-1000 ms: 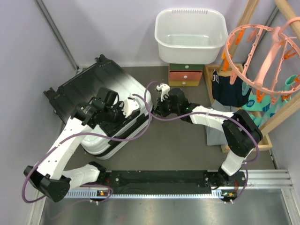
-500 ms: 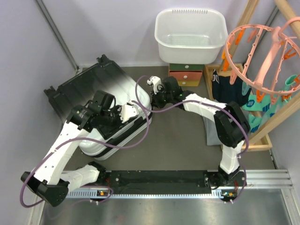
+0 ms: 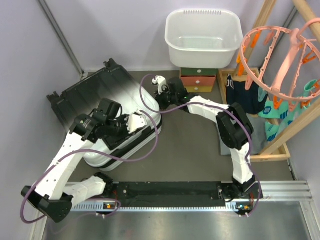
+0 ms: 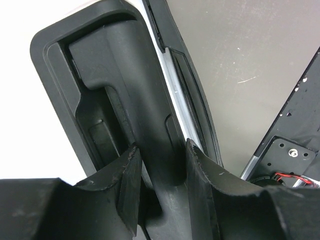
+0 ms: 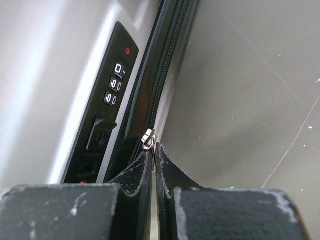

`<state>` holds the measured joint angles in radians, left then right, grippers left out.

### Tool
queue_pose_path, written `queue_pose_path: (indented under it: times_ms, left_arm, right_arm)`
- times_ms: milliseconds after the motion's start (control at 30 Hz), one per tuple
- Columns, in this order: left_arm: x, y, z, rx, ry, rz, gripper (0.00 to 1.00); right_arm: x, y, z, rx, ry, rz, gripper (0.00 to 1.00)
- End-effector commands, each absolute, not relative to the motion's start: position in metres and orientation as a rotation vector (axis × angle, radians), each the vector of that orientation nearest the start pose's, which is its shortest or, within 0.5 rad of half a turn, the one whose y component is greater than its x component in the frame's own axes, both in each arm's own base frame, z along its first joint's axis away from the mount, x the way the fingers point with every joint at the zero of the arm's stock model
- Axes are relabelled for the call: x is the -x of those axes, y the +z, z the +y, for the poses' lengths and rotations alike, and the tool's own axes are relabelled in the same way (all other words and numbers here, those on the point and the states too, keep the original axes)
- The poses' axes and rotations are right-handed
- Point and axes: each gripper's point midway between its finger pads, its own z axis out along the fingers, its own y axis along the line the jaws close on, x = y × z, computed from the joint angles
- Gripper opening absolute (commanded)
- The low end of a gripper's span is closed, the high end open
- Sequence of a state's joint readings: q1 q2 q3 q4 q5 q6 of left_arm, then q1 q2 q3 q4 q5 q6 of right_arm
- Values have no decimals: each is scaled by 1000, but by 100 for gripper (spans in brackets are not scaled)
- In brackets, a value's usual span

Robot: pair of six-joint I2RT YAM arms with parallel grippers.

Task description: Open, take out, and arrange the luggage

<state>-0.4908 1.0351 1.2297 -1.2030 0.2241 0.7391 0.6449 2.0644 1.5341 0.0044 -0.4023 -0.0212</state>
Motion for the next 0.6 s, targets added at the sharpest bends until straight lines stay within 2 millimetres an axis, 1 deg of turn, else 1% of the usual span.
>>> queue_pose_path:
  times_ms: [0, 33, 67, 100, 133, 167, 200, 233, 300, 333, 367, 400, 433, 467, 500, 533, 567]
  left_arm:
    - [-178, 233, -103, -1553, -141, 2013, 23]
    - [-187, 245, -104, -1493, -110, 2000, 43]
    - [-200, 256, -108, -1400, -95, 1987, 65]
    - [-209, 265, -105, -1347, -47, 1983, 74]
    - [-218, 280, -105, -1290, -17, 1964, 79]
    - [-226, 290, -105, -1209, -5, 1964, 86]
    - [-235, 302, -104, -1152, 27, 1946, 87]
    - [-244, 319, -100, -1093, 70, 1930, 88]
    - [-257, 338, -94, -965, 100, 1924, 87]
    - [-268, 351, -79, -868, 194, 1930, 84]
    - [-276, 355, -62, -773, 256, 1950, 81]
    - [-283, 358, -48, -710, 324, 1960, 70]
    - [-291, 358, -24, -613, 436, 1976, 63]
    - [-295, 356, 10, -510, 515, 2016, 58]
    - [-297, 352, 29, -455, 537, 2041, 53]
    - [-300, 347, 48, -400, 559, 2070, 43]
    - [-294, 343, 86, -293, 613, 2111, 37]
  right_arm:
    - [-446, 202, 425, 821, 795, 1646, 0]
    - [-441, 200, 428, 825, 809, 1655, 0]
    - [-434, 195, 431, 832, 822, 1663, 0]
    - [-430, 192, 432, 831, 835, 1673, 0]
    - [-426, 188, 432, 817, 854, 1684, 0]
    - [-423, 188, 433, 813, 866, 1687, 0]
    - [-421, 186, 433, 807, 880, 1698, 0]
    - [-419, 183, 432, 795, 893, 1717, 0]
    - [-418, 181, 430, 782, 890, 1733, 0]
    - [-415, 176, 429, 781, 891, 1748, 0]
    - [-415, 174, 427, 775, 889, 1754, 0]
    - [-414, 173, 426, 768, 884, 1759, 0]
    - [-411, 172, 424, 760, 888, 1769, 0]
    - [-410, 172, 424, 757, 891, 1771, 0]
    - [-408, 171, 424, 756, 893, 1774, 0]
    - [-405, 170, 424, 758, 892, 1779, 0]
    - [-403, 170, 425, 761, 893, 1779, 0]
